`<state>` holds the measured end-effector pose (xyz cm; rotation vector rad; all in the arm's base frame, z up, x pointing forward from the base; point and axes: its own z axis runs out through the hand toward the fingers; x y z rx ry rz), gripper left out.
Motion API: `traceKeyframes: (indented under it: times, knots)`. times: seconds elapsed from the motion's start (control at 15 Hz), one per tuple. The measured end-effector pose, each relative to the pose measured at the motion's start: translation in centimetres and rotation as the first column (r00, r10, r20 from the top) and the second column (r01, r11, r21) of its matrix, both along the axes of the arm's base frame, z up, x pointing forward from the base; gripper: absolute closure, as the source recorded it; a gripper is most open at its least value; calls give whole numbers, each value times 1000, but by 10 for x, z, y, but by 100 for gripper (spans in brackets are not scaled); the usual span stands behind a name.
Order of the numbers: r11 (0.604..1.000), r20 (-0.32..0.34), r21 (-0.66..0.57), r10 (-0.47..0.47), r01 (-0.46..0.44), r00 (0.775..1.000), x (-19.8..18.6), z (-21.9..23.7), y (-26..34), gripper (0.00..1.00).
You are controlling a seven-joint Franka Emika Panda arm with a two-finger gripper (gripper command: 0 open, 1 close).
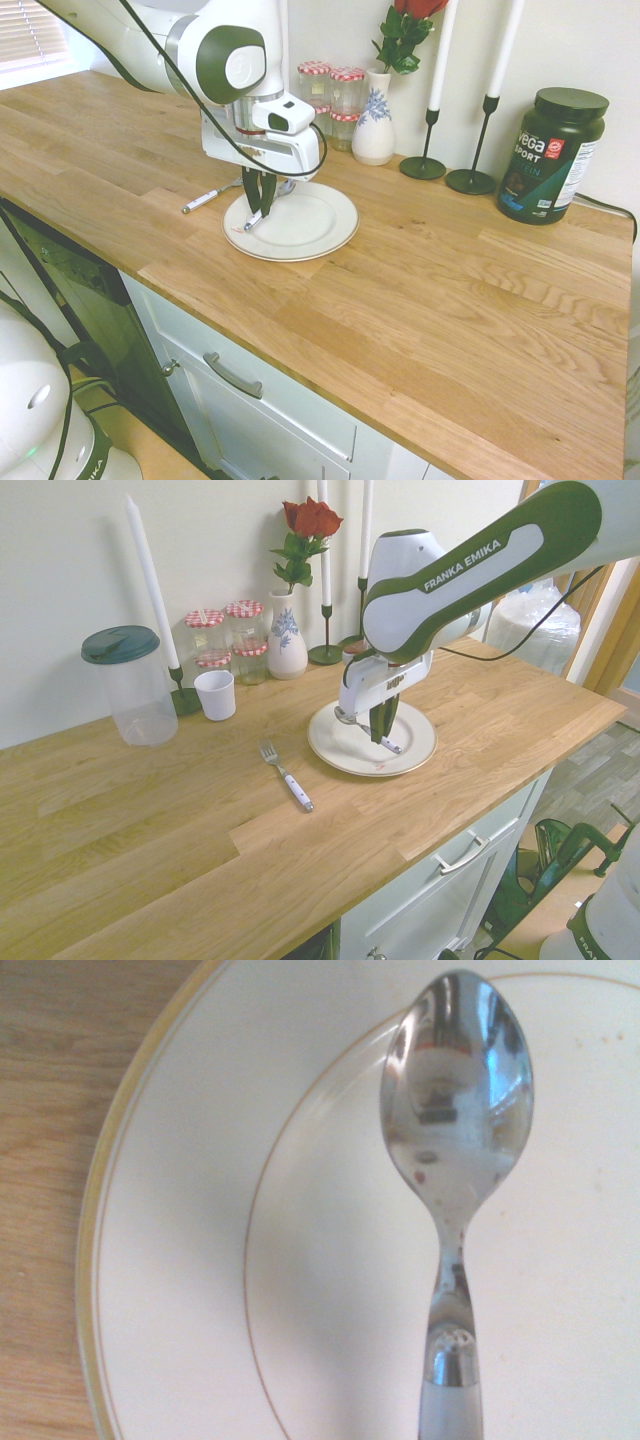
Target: Put the spoon into the plate
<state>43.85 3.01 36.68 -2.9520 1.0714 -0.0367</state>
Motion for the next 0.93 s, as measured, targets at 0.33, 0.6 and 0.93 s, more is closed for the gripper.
traceKeyframes:
  times: [0.33, 0.6, 0.93]
  knots:
    - [1000, 2, -6, -12, 12, 1000, 8, -20, 0, 100]
    - [999, 13, -9, -33, 33, 999, 12, -21, -2, 0]
    - [999, 13, -7, -43, 43, 999, 12, -20, -6, 0]
